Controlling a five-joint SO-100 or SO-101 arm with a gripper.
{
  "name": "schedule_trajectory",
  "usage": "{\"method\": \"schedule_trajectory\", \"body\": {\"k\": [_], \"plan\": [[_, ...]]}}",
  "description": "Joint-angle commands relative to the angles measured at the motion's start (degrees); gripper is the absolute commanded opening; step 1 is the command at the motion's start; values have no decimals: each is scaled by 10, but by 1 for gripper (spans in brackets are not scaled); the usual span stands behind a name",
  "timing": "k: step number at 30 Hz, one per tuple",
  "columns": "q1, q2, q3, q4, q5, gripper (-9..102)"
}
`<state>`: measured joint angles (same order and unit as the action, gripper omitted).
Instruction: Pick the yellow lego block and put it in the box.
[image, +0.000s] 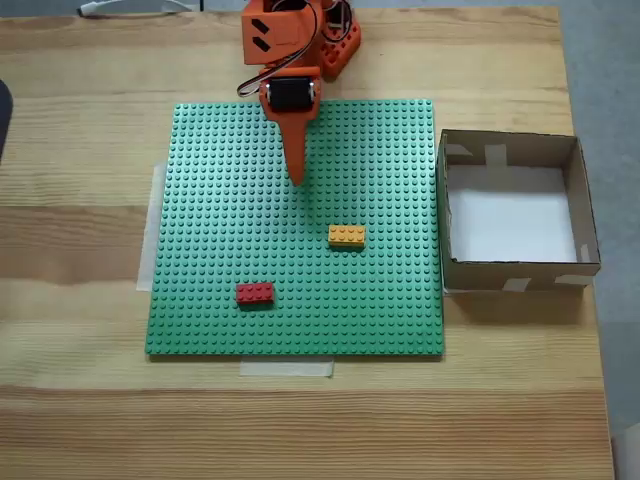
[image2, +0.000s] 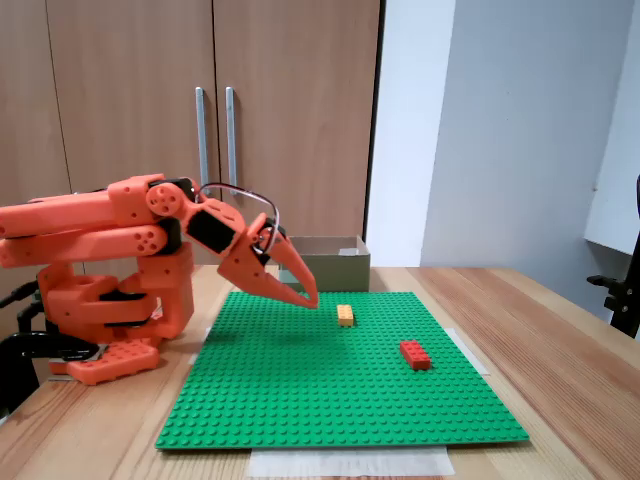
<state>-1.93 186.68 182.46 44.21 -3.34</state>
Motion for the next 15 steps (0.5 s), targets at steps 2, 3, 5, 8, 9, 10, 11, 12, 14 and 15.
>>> {"method": "schedule_trajectory", "body": {"k": [2, 3, 5, 8, 9, 10, 11, 12, 14, 15], "plan": [[-4, 4, 3, 1, -2, -1], [-4, 4, 3, 1, -2, -1], [-4, 4, 3, 1, -2, -1], [-4, 4, 3, 1, -2, -1], [-4, 4, 3, 1, -2, -1], [-4, 4, 3, 1, -2, -1], [-4, 4, 3, 1, -2, -1], [-3, 4, 3, 1, -1, -1], [-7, 4, 3, 1, -6, -1], [-11, 4, 3, 1, -11, -1]]}}
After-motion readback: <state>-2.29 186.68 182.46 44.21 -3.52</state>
